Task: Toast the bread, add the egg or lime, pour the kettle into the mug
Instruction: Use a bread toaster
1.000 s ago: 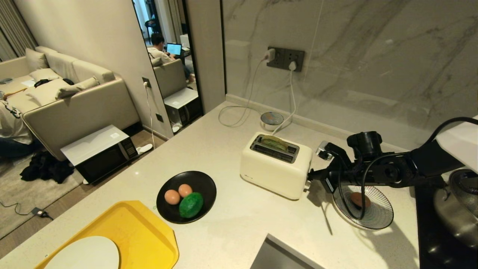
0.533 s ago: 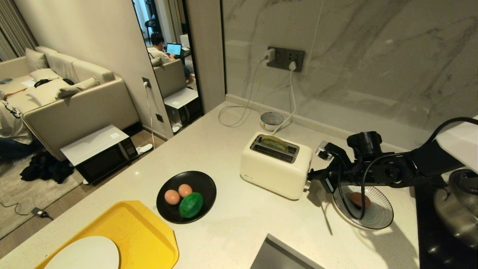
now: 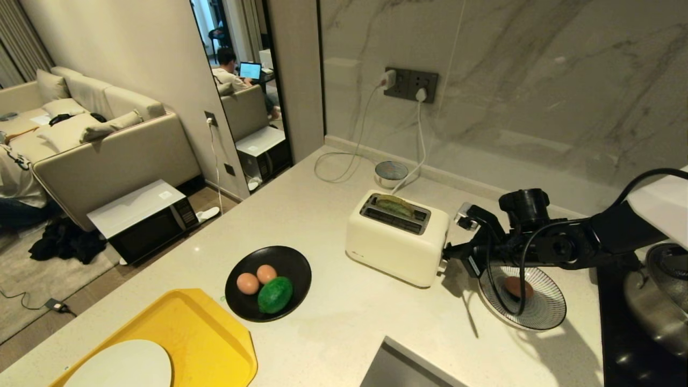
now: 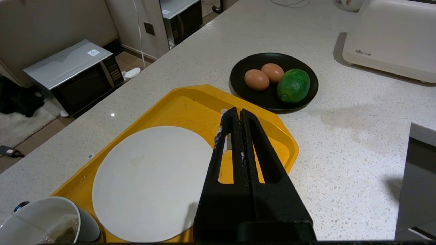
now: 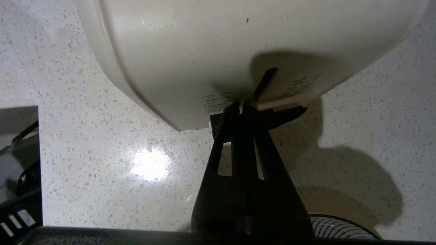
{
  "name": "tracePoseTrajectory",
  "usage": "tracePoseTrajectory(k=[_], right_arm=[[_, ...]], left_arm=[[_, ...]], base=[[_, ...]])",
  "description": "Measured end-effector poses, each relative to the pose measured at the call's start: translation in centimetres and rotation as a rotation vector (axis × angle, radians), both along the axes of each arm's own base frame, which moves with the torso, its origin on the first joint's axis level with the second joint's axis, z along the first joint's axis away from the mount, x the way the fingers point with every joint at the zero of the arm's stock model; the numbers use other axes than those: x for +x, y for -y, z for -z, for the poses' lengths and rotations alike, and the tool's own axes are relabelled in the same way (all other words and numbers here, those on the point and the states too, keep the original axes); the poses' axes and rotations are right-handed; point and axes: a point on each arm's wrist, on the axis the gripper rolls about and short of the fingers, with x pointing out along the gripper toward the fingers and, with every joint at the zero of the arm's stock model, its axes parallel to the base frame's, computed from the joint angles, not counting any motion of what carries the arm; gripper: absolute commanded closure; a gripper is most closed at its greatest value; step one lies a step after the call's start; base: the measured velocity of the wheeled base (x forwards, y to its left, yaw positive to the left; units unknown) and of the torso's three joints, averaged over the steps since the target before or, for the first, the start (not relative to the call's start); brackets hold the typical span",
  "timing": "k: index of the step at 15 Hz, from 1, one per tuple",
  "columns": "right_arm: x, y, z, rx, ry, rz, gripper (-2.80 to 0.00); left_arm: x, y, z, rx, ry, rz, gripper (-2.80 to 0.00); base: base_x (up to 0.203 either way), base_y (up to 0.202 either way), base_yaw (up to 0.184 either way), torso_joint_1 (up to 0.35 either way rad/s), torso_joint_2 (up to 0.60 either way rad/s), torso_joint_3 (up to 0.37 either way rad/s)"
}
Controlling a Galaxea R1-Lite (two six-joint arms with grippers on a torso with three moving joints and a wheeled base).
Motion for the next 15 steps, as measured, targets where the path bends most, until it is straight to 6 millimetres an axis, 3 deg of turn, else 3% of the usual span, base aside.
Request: tracePoseTrajectory(k=[15], right_arm=[[0.01,-0.06,-0.13,0.000,0.004,-0.002,0.00]], left_arm=[[0.00,0.00,0.00,-0.001,0.000,0.000,0.00]], base=[[0.000,0.000,0.000,0.000,0.00,0.000]])
